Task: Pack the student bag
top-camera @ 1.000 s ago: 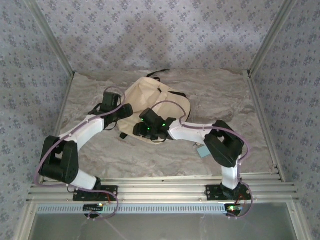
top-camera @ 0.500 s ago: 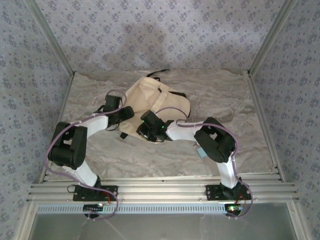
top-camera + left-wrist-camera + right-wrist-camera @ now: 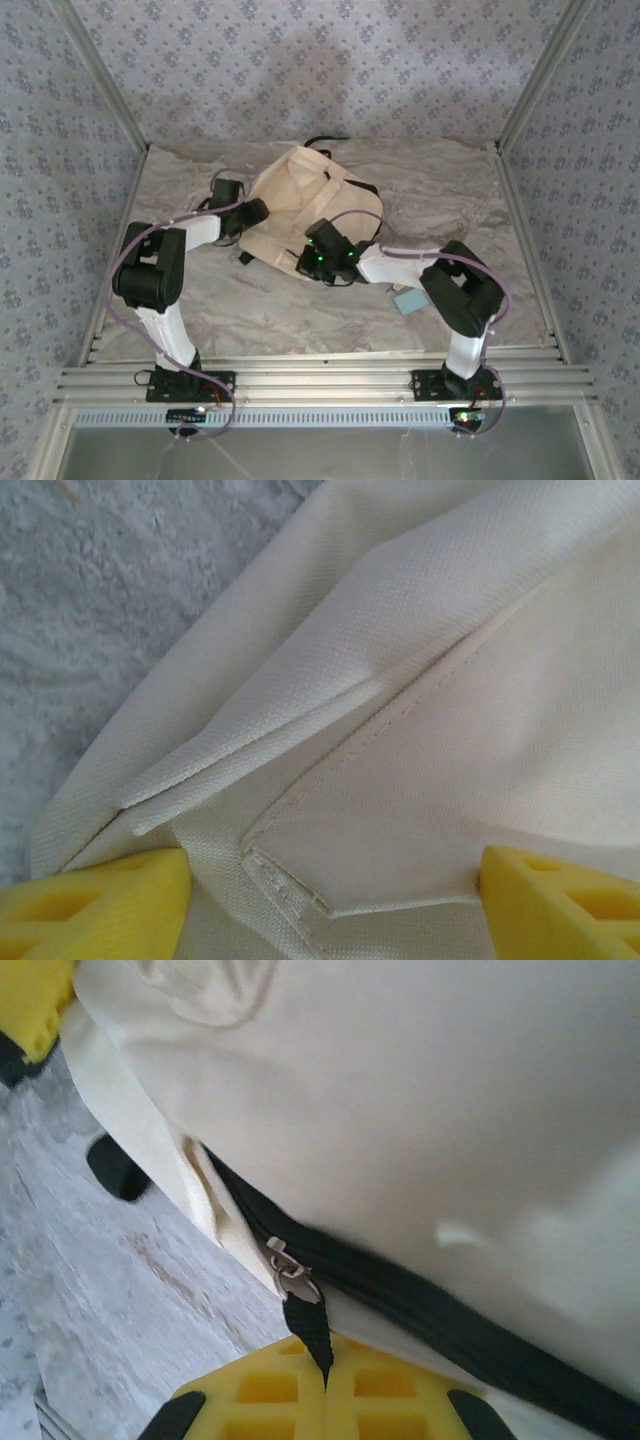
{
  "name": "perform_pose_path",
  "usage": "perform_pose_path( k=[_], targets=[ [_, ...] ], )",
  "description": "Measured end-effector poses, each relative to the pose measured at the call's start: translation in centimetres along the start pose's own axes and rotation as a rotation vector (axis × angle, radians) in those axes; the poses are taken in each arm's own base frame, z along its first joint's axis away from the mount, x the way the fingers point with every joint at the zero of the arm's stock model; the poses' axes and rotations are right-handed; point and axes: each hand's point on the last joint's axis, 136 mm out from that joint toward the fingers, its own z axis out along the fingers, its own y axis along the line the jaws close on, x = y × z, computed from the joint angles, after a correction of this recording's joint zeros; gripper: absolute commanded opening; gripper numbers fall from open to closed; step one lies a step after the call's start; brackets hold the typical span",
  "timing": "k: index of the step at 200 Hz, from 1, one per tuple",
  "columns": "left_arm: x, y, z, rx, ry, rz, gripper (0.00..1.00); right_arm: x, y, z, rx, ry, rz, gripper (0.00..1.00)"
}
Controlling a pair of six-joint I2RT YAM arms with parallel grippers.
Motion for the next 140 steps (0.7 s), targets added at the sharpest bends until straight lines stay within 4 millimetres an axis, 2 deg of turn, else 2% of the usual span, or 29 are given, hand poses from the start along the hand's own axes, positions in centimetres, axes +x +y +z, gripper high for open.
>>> perform_pose_path(
  k=[29,53,69,86,103,106,115,130,140],
  targets=[
    [-0.9,0.1,0.4,0.004,0.002,-0.014,0.77,-0.5,-3.1,-2.1,0.070,0.049,-0.074,0.00],
    [-1.8,0.4,0.6,0.007,0.011,-0.033,0.77,-1.6,-6.4,-4.4,0.147,0.067,-0.115,0.00],
    [-2.3,0.6,0.7,0.017,0.026,-0.051,0.77,-2.6,-7.2,-5.9,0.158,0.053,-0.149,0.00],
    [-2.4,0.5,0.5,0.034,0.052,-0.065,0.78,-3.5,-6.3,-6.8,0.121,0.025,-0.189,0.00],
    [-2.4,0.5,0.3,0.051,0.068,-0.073,0.81,-3.0,-5.4,-6.6,0.092,0.042,-0.211,0.00],
    [-2.4,0.4,0.3,0.056,0.069,-0.075,0.85,-2.7,-5.2,-6.4,0.087,0.053,-0.216,0.00],
    [-2.6,0.3,-0.1,0.068,0.071,-0.087,0.91,-2.1,-4.5,-5.7,0.078,0.080,-0.230,0.00],
    [-2.7,0.4,-1.6,0.071,0.066,-0.099,0.92,-0.9,-2.8,-4.1,0.053,0.129,-0.264,0.00],
    [-2.7,0.4,-3.3,0.074,0.066,-0.102,0.92,-0.3,-1.3,-2.9,0.023,0.153,-0.287,0.00]
  ],
)
